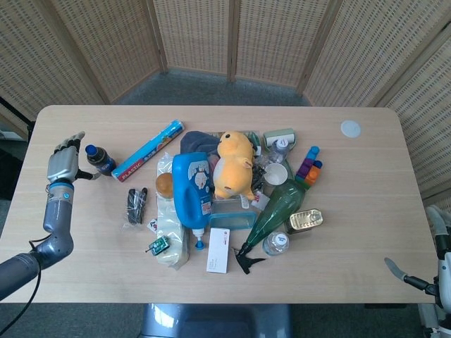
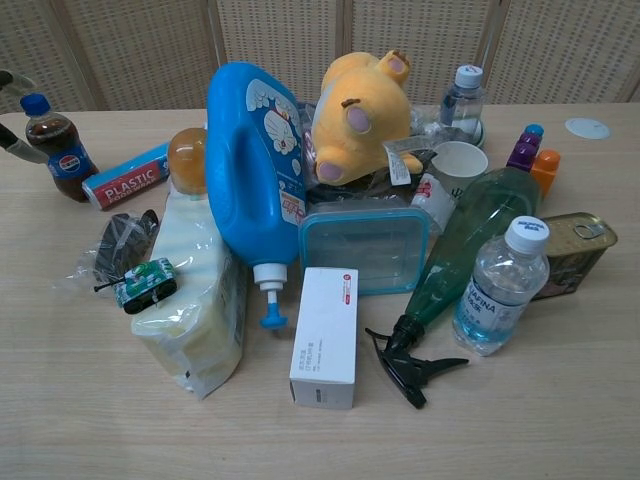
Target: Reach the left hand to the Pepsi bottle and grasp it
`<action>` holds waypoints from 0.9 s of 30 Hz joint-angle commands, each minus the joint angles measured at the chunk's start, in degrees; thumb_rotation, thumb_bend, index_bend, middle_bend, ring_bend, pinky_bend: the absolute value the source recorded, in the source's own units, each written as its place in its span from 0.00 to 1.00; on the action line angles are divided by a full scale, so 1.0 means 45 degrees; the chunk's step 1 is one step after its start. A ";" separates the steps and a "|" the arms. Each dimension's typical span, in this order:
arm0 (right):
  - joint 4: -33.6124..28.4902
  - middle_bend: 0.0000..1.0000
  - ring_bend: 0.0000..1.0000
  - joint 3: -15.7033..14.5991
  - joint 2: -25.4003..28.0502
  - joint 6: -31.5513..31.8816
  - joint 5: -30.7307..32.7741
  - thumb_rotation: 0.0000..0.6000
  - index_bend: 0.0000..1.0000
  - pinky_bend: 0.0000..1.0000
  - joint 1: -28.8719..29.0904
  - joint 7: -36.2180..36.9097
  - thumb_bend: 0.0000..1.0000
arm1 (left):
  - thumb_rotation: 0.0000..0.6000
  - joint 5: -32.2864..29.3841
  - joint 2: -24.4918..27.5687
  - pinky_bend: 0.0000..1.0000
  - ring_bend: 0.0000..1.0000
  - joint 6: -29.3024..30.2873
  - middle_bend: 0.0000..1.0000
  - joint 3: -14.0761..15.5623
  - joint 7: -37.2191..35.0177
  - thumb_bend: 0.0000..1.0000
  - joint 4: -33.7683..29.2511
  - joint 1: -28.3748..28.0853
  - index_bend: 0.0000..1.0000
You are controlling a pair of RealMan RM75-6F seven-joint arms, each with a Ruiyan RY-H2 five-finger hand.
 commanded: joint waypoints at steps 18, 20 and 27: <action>-0.0034 0.00 0.00 -0.0082 0.0168 -0.0190 0.0082 0.84 0.00 0.00 0.0047 0.0484 0.00 | 1.00 0.2214 -0.3408 0.00 0.00 -0.0401 0.00 -0.0508 -0.2340 0.00 0.4652 -0.0981 0.03; -0.0036 0.00 0.00 -0.0095 0.0208 -0.0191 0.0082 0.85 0.00 0.00 0.0038 0.0575 0.00 | 1.00 0.2379 -0.3614 0.00 0.00 -0.0495 0.00 -0.0487 -0.2463 0.00 0.4925 -0.0950 0.08; -0.0078 0.00 0.00 -0.0148 0.0369 -0.0164 0.0025 0.84 0.00 0.00 -0.0004 0.0977 0.00 | 1.00 0.2756 -0.4259 0.03 0.00 -0.0353 0.22 -0.0535 -0.2537 0.00 0.5885 -0.0774 0.35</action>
